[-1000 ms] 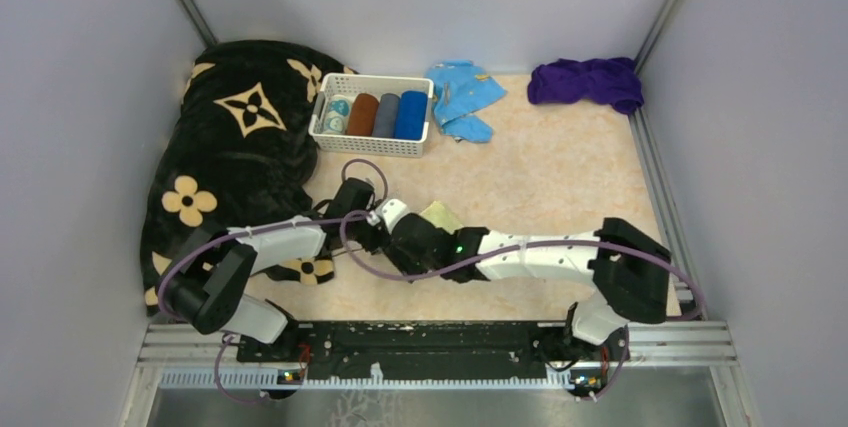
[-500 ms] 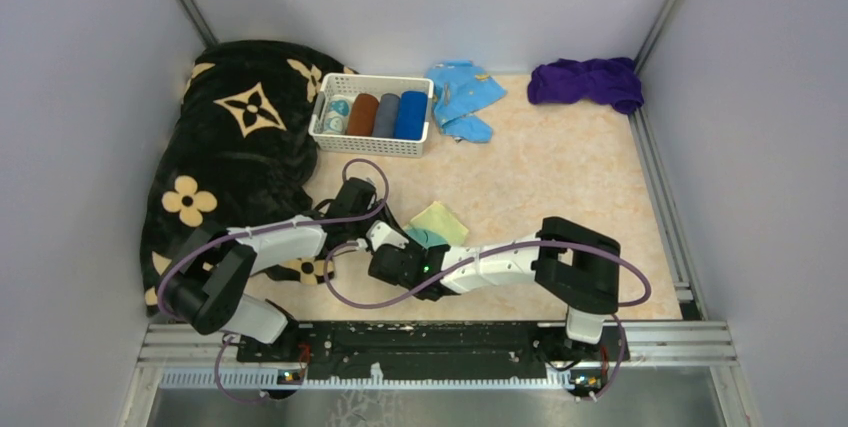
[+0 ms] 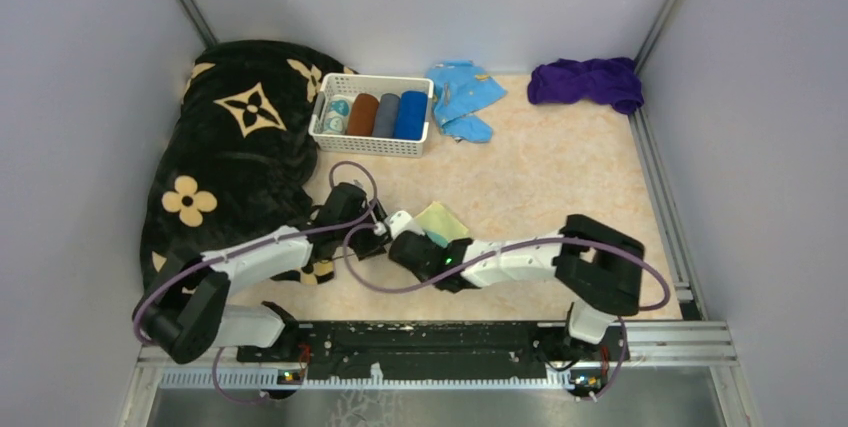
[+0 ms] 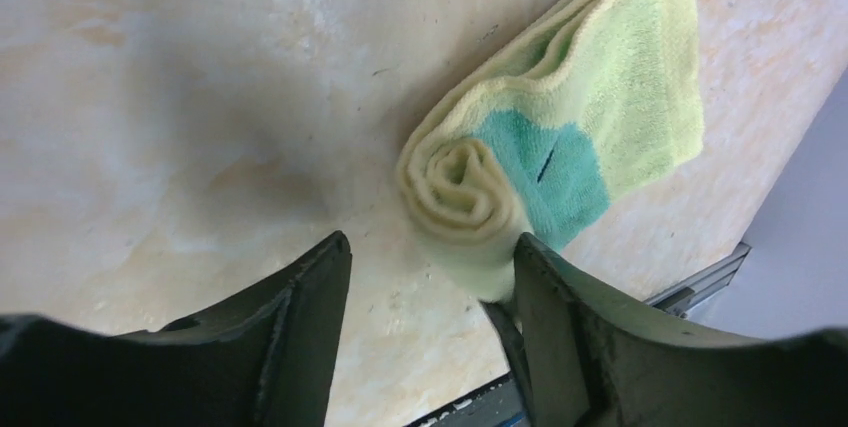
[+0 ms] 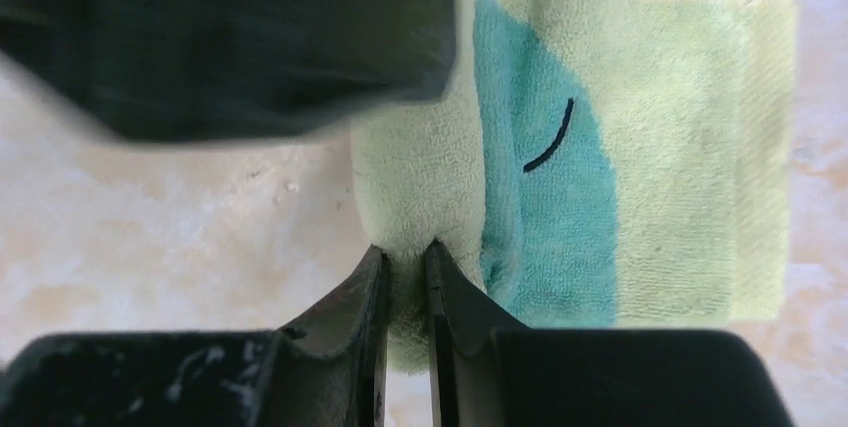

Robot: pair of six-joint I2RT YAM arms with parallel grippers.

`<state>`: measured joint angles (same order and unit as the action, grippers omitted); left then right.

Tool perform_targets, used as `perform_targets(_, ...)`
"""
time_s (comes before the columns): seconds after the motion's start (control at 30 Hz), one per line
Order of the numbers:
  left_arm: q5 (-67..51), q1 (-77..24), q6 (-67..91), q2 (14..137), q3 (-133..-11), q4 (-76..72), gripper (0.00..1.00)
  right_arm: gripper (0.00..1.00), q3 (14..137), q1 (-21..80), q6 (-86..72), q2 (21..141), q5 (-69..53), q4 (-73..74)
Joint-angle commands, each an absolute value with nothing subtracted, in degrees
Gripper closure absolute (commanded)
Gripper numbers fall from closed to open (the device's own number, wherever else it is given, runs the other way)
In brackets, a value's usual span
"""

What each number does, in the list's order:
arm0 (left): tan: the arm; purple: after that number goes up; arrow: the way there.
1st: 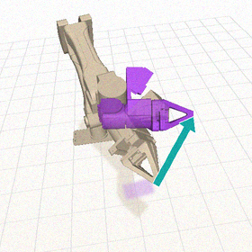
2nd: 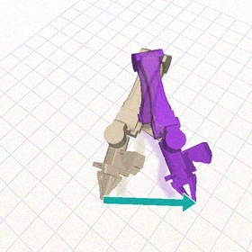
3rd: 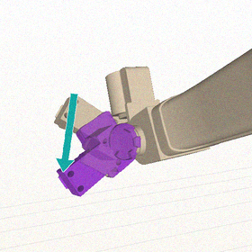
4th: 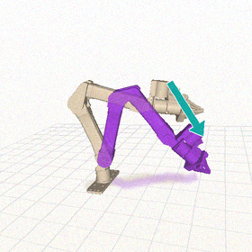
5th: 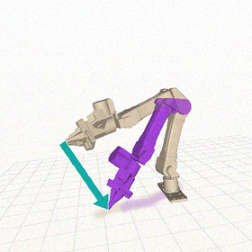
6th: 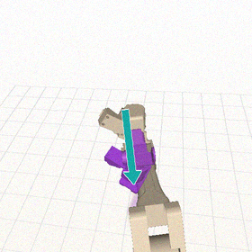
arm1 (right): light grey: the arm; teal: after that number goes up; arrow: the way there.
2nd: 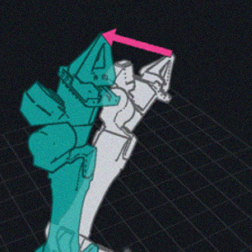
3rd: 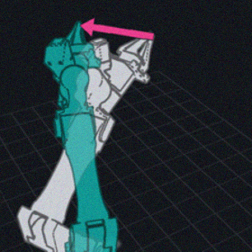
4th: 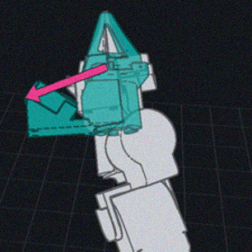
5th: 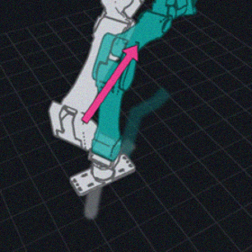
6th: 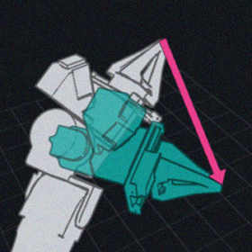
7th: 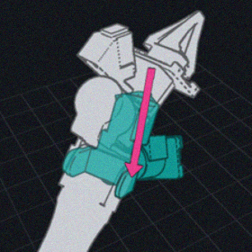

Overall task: Roll the towels
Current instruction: Roll the towel at the center of the board.

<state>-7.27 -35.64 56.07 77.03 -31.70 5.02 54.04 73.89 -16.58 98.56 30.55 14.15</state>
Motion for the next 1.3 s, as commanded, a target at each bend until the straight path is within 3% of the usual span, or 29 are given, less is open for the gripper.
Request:
perform_targets(0.0, -3.8, -35.8, 57.3, 69.3, -28.7, 7.0, 0.31, 0.95, 44.3, 65.5, -18.5, 91.0, 2.1, 8.3)
perform_targets(0.27, -4.2, -35.7, 56.5, 59.5, -24.2, 6.7, 0.27, 1.00, 36.5, 48.0, -27.8, 88.3, -37.1, -15.3)
perform_targets(0.43, -9.3, -35.8, 58.2, 61.1, -21.2, -1.6, 0.27, 0.99, 36.3, 41.8, -35.0, 97.3, -51.4, -25.1)
perform_targets(0.57, -11.4, -35.8, 59.2, 65.6, -21.5, -6.1, 0.27, 0.99, 36.3, 38.5, -40.5, 103.2, -56.2, -31.3)
perform_targets(0.9, -12.4, -35.9, 58.9, 80.6, -27.7, -8.1, 0.40, 0.93, 38.6, 37.4, -33.7, 100.9, -46.6, -16.8)
perform_targets(1.1, -11.3, -35.9, 59.6, 84.6, -28.9, -4.5, 0.49, 0.65, 43.4, 41.7, -22.9, 86.9, -25.5, 2.2)
perform_targets(1.27, -10.3, -36.0, 59.5, 84.9, -29.0, -2.6, 0.52, 0.50, 48.6, 53.2, -16.3, 80.2, -0.6, 13.3)
